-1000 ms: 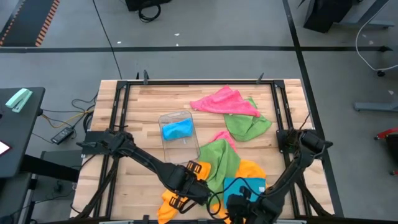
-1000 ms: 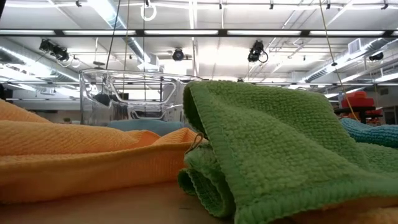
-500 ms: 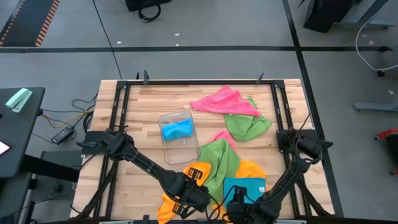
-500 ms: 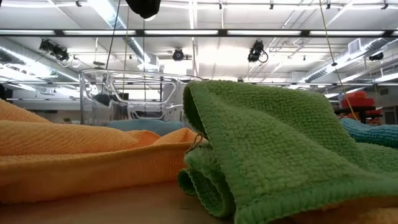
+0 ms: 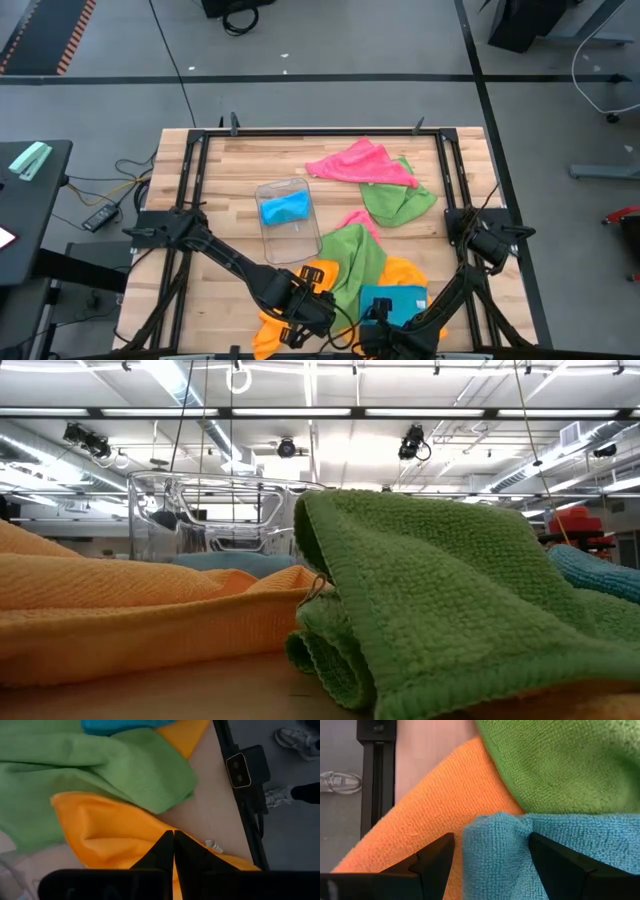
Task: Fold microfiber towels
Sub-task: Fold the blue towel
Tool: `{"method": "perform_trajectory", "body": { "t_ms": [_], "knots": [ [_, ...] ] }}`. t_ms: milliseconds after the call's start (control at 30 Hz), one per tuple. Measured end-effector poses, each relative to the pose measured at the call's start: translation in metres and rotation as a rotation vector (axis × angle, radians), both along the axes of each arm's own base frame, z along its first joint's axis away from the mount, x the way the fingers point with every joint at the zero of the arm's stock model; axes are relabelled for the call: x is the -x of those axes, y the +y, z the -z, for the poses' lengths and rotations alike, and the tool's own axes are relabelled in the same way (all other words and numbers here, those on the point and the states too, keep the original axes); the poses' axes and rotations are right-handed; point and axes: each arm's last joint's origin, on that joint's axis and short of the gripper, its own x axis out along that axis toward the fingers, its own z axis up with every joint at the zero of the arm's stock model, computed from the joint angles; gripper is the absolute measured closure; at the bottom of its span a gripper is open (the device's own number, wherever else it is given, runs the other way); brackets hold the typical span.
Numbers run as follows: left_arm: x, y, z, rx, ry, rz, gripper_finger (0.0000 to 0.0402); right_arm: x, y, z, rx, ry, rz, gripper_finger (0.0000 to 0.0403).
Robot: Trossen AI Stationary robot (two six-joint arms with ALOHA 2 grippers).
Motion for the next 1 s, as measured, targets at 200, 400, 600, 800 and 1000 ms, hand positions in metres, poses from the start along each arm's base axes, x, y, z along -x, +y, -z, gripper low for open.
{"method": "perform_trajectory", "body": {
  "t_ms": [200, 400, 600, 800, 1000],
  "knots": [
    [0.0, 0.003, -0.004, 0.002, -0.011, -0.025, 0.0383, -0.001, 0.001, 0.002, -0.037, -0.018, 0.069, 0.0164],
    [0.0, 0.004, -0.005, 0.003, -0.012, -0.026, 0.0386, 0.0, 0.0, 0.003, -0.049, -0.02, 0.102, 0.0241],
    [0.0, 0.004, -0.005, 0.001, -0.01, -0.026, 0.0387, 0.001, 0.0, -0.007, -0.075, -0.03, 0.105, 0.0304],
    [0.001, 0.004, -0.005, 0.001, -0.009, -0.026, 0.0375, 0.007, 0.006, -0.01, -0.084, -0.032, 0.085, 0.0323],
    [0.0, 0.004, -0.005, 0.003, -0.011, -0.026, 0.0383, 0.01, 0.007, -0.02, -0.122, -0.052, 0.101, 0.0321]
  ]
}}
